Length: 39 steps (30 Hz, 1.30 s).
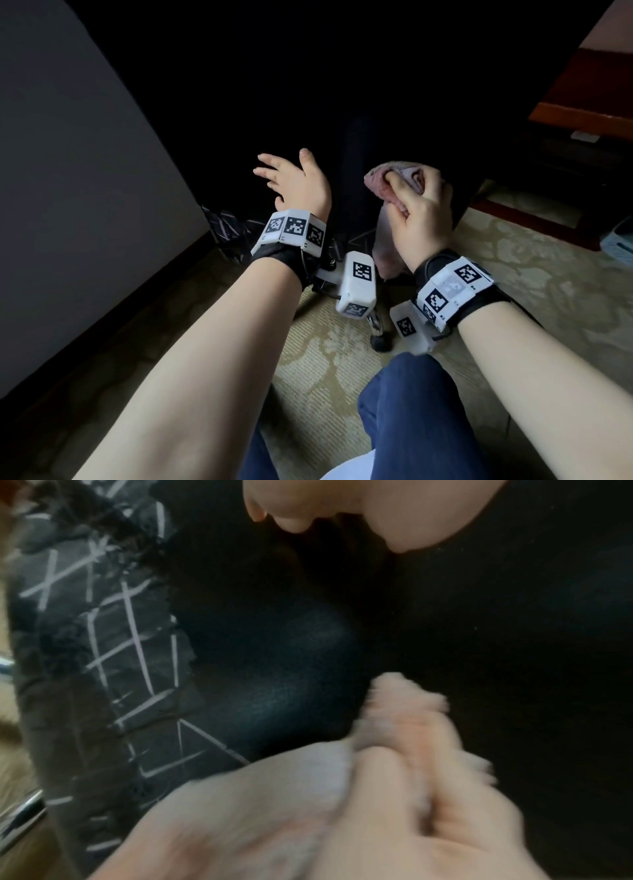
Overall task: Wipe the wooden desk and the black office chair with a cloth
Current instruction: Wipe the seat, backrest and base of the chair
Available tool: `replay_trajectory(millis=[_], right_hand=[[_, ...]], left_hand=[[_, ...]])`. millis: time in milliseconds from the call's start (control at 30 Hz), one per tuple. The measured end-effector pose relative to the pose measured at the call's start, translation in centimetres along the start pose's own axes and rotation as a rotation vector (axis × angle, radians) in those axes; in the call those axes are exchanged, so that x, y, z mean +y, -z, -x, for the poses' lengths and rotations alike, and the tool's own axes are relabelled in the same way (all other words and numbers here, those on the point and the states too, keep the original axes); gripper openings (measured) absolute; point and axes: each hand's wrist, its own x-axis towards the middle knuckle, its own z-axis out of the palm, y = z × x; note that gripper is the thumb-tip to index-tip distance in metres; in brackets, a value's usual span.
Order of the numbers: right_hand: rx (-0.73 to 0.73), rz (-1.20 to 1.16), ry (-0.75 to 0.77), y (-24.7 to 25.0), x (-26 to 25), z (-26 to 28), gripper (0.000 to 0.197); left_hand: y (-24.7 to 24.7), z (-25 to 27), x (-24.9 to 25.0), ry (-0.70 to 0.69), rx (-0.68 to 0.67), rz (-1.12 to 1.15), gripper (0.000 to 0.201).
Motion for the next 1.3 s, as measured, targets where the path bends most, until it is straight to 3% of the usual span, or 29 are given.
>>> replay_trajectory(millis=[233,467,567,667,800,967,1167,1300], right_hand=[[-0.33,0.037,-0.124,-2.6,1.5,2.8,0.041],[-0.451,-0.005,-0.192,-4.3,1.8,3.8,0.036],[-0.661,0.139,-0.208,-5.1,2.6,3.7,0.037],[-0.77,0.08,-0.229,-5.3,3.3,3.9,0.023],[-0.658,-0.034,-0.251,-3.3,3.5,3.9,0.028],[-0.22,-0.159,-0.138,1.0,2.4,2.6,0.035],[0.25,-0.09,0.014,4.3,3.0,0.9,0.034],[0.292,-0.052,0.018,3.4,4.6,-0.5,0.036]], left_hand=[[-0.9,-0.2,-0.8,-0.025,0.047,0.011,0.067],[-1.5,-0.5,-1.2,-0.045,0.091,0.058,0.066],[-1.5,-0.5,-1.2,-0.042,0.084,0.069,0.066],[-1.4,-0.2,-1.2,-0.04,0.089,0.07,0.066],[-1.8,0.3,-1.4,-0.026,0.137,0.032,0.065],[-4.5,2.7,-0.6,-0.013,0.091,0.058,0.068],[-5.6,2.8,-0.4,-0.006,0.083,0.075,0.07],[-5.6,2.7,-0.8,-0.028,0.087,0.065,0.069]])
